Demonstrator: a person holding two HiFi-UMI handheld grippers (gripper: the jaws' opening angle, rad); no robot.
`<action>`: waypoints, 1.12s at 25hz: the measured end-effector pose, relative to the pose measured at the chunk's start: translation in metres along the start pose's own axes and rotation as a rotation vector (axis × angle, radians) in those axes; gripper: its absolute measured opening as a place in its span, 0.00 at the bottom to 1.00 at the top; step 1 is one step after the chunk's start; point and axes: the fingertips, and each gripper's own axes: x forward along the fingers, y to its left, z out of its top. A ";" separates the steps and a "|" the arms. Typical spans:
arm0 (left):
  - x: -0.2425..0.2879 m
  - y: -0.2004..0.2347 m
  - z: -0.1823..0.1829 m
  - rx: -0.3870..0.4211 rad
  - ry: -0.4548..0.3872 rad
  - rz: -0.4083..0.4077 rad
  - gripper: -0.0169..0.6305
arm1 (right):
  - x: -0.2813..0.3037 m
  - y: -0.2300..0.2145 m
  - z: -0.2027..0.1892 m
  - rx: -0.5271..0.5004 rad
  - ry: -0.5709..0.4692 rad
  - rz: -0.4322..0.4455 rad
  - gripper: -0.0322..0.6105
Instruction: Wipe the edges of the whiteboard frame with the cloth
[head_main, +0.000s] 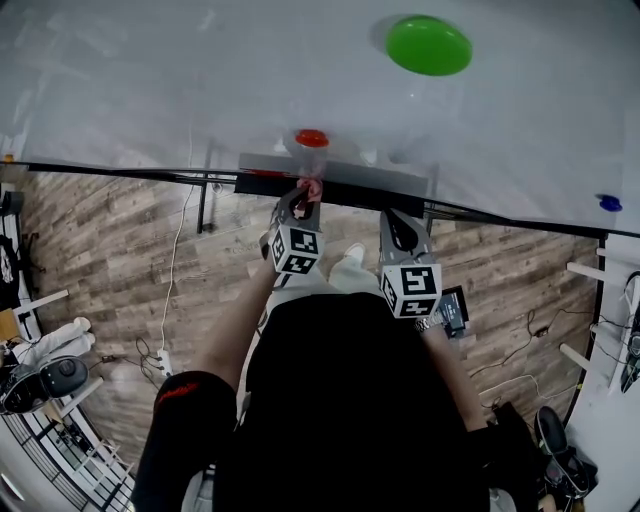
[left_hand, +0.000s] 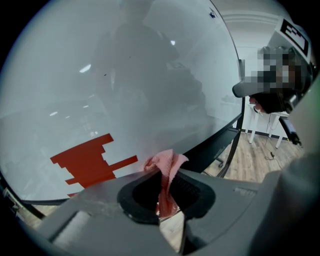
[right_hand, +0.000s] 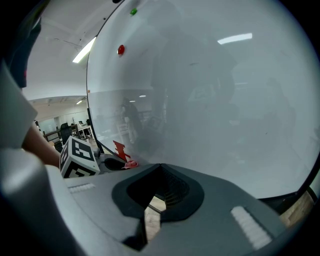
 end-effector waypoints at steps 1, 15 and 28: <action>0.000 -0.001 0.001 0.000 0.001 -0.002 0.10 | -0.001 0.000 0.000 0.000 0.001 0.001 0.05; 0.008 -0.029 0.012 0.022 0.002 -0.033 0.10 | -0.008 -0.019 -0.003 0.009 -0.004 -0.004 0.05; 0.014 -0.052 0.022 0.028 -0.005 -0.036 0.10 | -0.021 -0.037 -0.010 0.016 -0.002 -0.005 0.05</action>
